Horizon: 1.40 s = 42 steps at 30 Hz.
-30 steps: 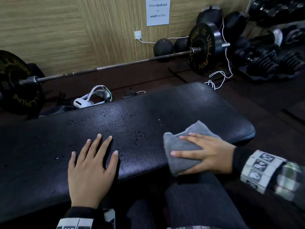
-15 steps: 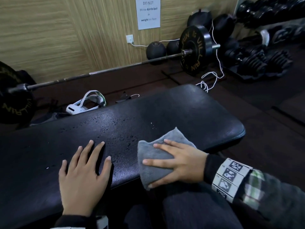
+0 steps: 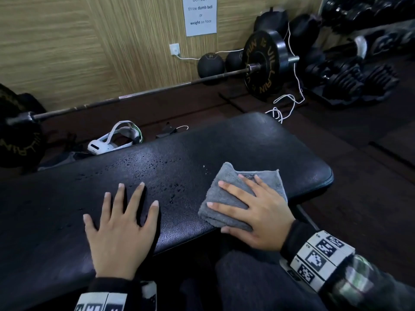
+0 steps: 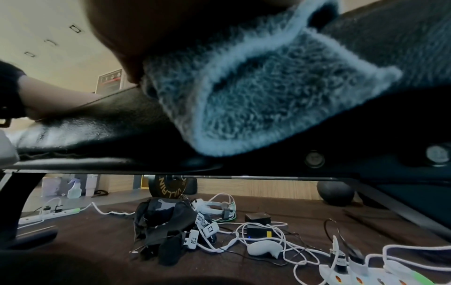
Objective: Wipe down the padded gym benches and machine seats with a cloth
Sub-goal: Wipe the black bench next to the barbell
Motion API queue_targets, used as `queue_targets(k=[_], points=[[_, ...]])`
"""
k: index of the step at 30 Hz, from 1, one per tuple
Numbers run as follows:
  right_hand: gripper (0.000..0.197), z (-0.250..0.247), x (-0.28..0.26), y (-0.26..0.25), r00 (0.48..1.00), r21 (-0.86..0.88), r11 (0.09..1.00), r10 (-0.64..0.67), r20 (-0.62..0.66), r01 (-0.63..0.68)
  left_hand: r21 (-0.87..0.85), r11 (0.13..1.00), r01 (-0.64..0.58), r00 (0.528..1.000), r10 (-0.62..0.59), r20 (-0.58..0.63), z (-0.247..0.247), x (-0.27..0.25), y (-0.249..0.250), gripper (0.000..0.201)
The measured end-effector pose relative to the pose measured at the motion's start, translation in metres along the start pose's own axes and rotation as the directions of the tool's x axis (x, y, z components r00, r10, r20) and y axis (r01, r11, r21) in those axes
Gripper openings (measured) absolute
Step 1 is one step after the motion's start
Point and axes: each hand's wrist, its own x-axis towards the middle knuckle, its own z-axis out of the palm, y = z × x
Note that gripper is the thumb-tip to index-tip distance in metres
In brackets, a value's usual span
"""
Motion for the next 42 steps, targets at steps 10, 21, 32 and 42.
queue_targets(k=[10,21,32,42], points=[[0.059,-0.005,-0.021,0.033,0.972,-0.027,0.976,0.212,-0.099,-0.216,-0.023,1.000,0.004,1.000,-0.004,-0.012,0.001,0.001,-0.002,0.072],[0.062,0.027,0.010,-0.063,0.680,0.205,0.683,0.727,-0.097,-0.701,-0.046,0.999,0.017,1.000,-0.018,-0.015,-0.002,-0.001,-0.001,0.070],[0.077,0.024,-0.002,-0.037,0.309,0.697,0.267,0.949,-0.069,-0.666,-0.055,0.998,0.026,0.999,-0.028,-0.019,-0.002,-0.001,-0.002,0.071],[0.081,0.024,0.002,-0.020,0.169,0.755,0.160,0.983,-0.066,-0.636,-0.056,0.998,0.039,0.999,-0.041,-0.023,-0.003,-0.002,-0.003,0.069]])
